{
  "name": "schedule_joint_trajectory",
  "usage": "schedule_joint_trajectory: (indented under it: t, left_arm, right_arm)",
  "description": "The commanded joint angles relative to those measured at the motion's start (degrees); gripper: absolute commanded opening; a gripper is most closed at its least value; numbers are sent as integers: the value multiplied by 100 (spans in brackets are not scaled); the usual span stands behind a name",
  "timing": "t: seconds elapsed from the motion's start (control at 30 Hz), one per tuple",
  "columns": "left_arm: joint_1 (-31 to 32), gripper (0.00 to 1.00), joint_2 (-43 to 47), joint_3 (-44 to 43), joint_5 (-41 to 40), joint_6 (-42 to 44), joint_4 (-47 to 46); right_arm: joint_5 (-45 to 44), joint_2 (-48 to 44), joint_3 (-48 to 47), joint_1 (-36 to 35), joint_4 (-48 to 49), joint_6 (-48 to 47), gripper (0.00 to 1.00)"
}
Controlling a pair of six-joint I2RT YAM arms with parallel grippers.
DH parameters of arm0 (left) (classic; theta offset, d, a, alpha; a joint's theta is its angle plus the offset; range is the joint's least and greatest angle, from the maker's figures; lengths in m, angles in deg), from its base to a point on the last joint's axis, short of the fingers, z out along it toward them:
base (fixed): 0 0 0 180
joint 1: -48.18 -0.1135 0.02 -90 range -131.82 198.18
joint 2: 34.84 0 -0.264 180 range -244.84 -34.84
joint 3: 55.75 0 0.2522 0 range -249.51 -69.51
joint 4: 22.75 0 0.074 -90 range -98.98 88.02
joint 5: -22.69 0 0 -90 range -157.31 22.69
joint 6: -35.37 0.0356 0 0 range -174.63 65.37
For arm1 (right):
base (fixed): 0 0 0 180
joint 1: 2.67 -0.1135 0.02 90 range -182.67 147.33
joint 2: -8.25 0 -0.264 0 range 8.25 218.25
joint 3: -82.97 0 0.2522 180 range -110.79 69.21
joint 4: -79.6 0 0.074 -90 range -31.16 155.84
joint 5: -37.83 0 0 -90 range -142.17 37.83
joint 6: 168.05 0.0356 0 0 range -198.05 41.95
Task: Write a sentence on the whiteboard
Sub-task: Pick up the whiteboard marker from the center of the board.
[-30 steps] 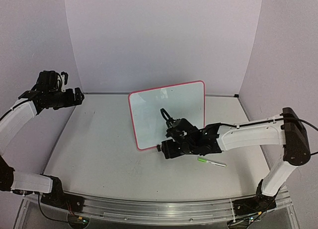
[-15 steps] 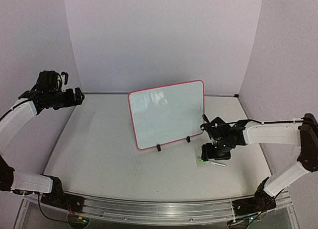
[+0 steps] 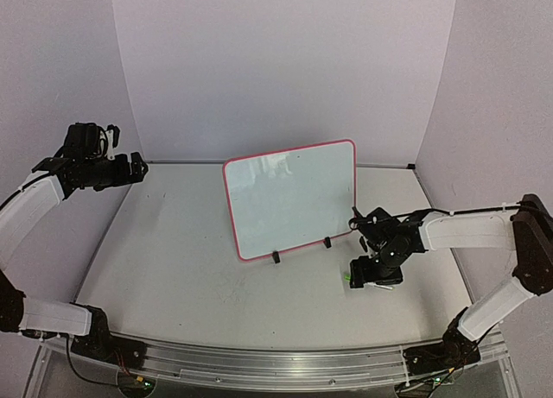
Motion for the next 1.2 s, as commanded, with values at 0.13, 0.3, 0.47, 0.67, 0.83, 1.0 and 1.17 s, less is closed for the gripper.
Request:
schedule_joint_trajectory:
  t: [0.13, 0.3, 0.47, 0.67, 0.83, 1.0, 1.17]
  left_arm:
    - [17, 99, 18, -38, 86, -16, -63]
    - [17, 99, 17, -31, 86, -16, -65]
    - [18, 99, 15, -24, 94, -7, -72]
    - [17, 99, -10, -29, 140, -7, -82]
    - [16, 99, -44, -26, 183, -23, -93]
    - [16, 99, -60, -24, 198, -29, -97]
    - [17, 99, -69, -25, 206, -34, -95]
  right_arm:
    - [-271, 279, -363, 42, 4, -390, 83]
    - [-97, 535, -356, 186, 159, -527, 83]
    - [171, 615, -380, 208, 203, -573, 83]
    - [535, 583, -224, 119, 203, -489, 79]
    - [540, 607, -207, -197, 189, -384, 72]
    - [121, 763, -298, -438, 24, -324, 59]
    - [-366, 902, -453, -663, -209, -275, 39]
